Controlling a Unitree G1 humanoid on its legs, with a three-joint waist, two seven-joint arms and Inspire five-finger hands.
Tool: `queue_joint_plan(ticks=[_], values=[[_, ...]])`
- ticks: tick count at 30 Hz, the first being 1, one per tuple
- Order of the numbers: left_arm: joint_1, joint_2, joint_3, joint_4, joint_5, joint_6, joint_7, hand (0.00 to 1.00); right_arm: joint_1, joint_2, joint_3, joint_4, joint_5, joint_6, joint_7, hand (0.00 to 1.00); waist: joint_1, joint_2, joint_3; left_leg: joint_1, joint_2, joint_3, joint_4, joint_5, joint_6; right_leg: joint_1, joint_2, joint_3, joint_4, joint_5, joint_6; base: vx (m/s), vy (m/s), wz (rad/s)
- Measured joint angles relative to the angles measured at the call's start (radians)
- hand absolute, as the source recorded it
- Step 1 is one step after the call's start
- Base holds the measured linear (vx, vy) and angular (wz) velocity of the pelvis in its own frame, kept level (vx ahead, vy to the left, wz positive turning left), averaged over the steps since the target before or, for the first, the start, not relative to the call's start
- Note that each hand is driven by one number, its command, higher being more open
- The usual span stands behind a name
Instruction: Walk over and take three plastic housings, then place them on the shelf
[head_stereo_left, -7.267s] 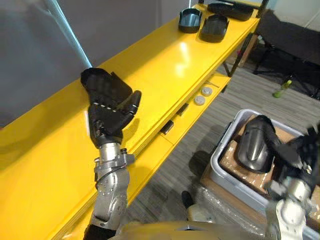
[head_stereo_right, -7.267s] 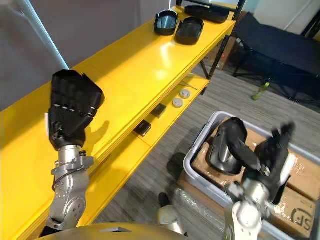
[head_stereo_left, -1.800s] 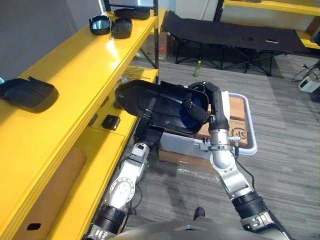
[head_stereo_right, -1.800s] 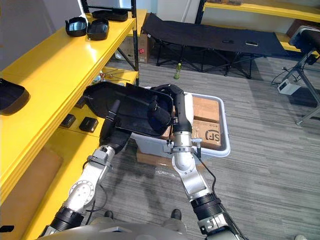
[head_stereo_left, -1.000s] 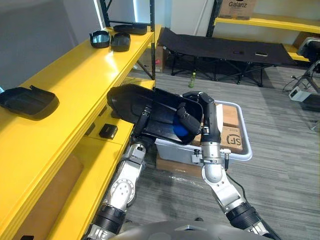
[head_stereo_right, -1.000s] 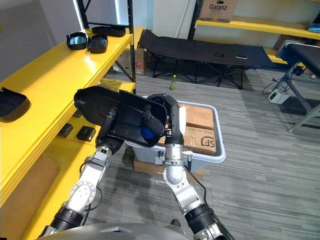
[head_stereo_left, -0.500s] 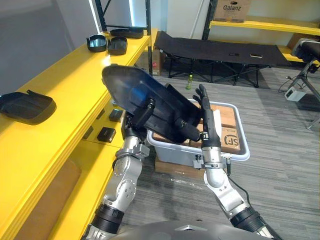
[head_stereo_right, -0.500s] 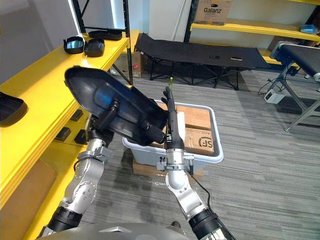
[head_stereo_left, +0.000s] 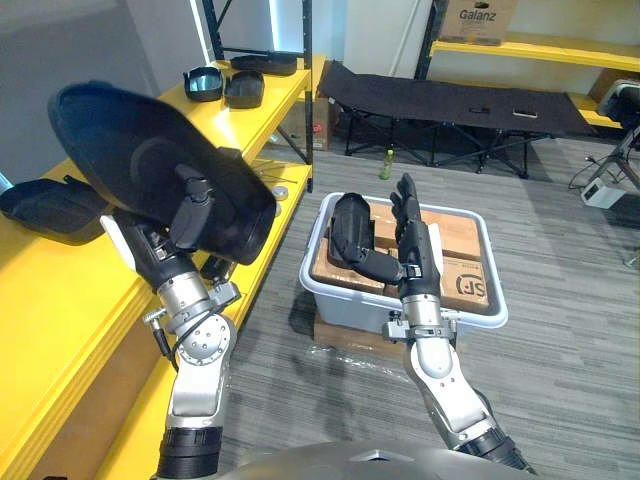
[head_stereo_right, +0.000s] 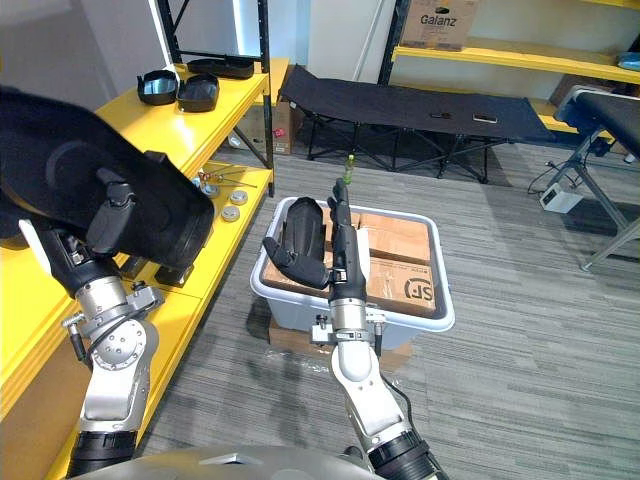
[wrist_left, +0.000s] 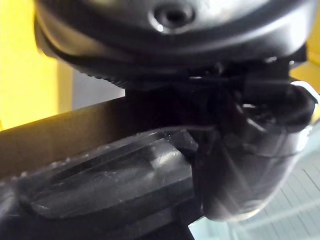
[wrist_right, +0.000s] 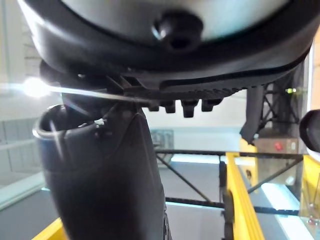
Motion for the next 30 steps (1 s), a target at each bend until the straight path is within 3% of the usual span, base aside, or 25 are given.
queue_joint_plan(ticks=[2,3,4,6,10,14,19,20,30], values=[[-0.004,0.05,-0.06,-0.036,-0.001,-0.016,-0.108,0.0,-0.013,-0.008,-0.001,0.0,0.011,0.0,0.053,1.0,-0.003,0.006,0.004,-0.004,0.0,0.0,0.006,-0.005,0.0,-0.002,0.0,0.0,0.0,-0.001,-0.002,0.0,0.0,0.0],[-0.04,0.107,-0.123,-0.062,-0.006,-0.02,-0.225,0.0,-0.029,-0.04,-0.003,0.001,0.047,0.0,0.113,1.0,-0.002,0.012,0.006,-0.008,0.0,0.0,0.007,-0.005,0.0,-0.005,0.0,0.0,0.0,-0.001,-0.002,0.0,0.0,0.0],[-0.045,0.116,-0.132,-0.067,-0.006,-0.022,-0.244,0.0,-0.033,-0.043,-0.003,0.001,0.05,0.001,0.124,1.0,-0.003,0.013,0.007,-0.008,0.0,0.0,0.007,-0.005,0.0,-0.006,0.0,0.0,0.0,-0.001,-0.001,0.0,0.0,0.0],[-0.087,0.164,-0.185,-0.08,-0.011,-0.045,-0.365,0.0,-0.061,-0.077,-0.005,0.001,0.089,0.001,0.201,1.0,-0.01,0.02,0.01,-0.01,0.0,0.0,0.008,-0.005,0.0,-0.008,0.0,0.0,0.0,0.002,0.003,0.0,0.0,0.0],[-0.117,0.227,-0.185,-0.113,-0.073,-0.063,-0.517,0.0,-0.086,-0.159,-0.051,0.003,0.133,0.004,0.315,1.0,-0.028,0.037,0.01,-0.009,0.0,0.001,0.008,-0.005,0.0,-0.008,0.0,0.001,0.0,0.003,0.005,0.0,0.0,0.0],[-0.125,0.269,-0.185,-0.114,-0.077,-0.065,-0.575,0.0,-0.137,-0.231,-0.056,0.004,0.156,0.023,0.404,1.0,-0.025,0.04,0.012,-0.008,0.0,0.001,0.007,-0.005,0.0,-0.007,0.0,0.001,0.0,0.004,0.005,0.0,0.0,0.0],[-0.15,0.315,-0.182,-0.115,-0.101,-0.061,-0.601,0.0,-0.145,-0.237,-0.056,0.004,0.167,0.056,0.455,1.0,-0.021,0.039,0.013,-0.008,0.0,0.0,0.007,-0.005,0.0,-0.006,0.0,0.001,0.0,0.004,0.005,0.0,0.0,0.0],[-0.15,0.316,-0.182,-0.115,-0.107,-0.054,-0.603,0.0,-0.145,-0.237,-0.056,0.004,0.169,0.062,0.462,0.0,-0.023,0.039,0.013,-0.008,0.0,0.0,0.007,-0.005,0.0,-0.006,0.0,0.001,0.0,0.004,0.005,0.0,0.0,0.0],[-0.183,0.332,-0.191,-0.137,-0.115,-0.008,-0.619,0.0,-0.146,-0.235,-0.057,0.004,0.198,0.078,0.489,0.0,-0.026,0.026,0.023,-0.009,0.0,0.0,0.008,-0.005,0.0,-0.006,0.0,0.0,0.0,0.004,0.005,0.0,0.0,0.0]])
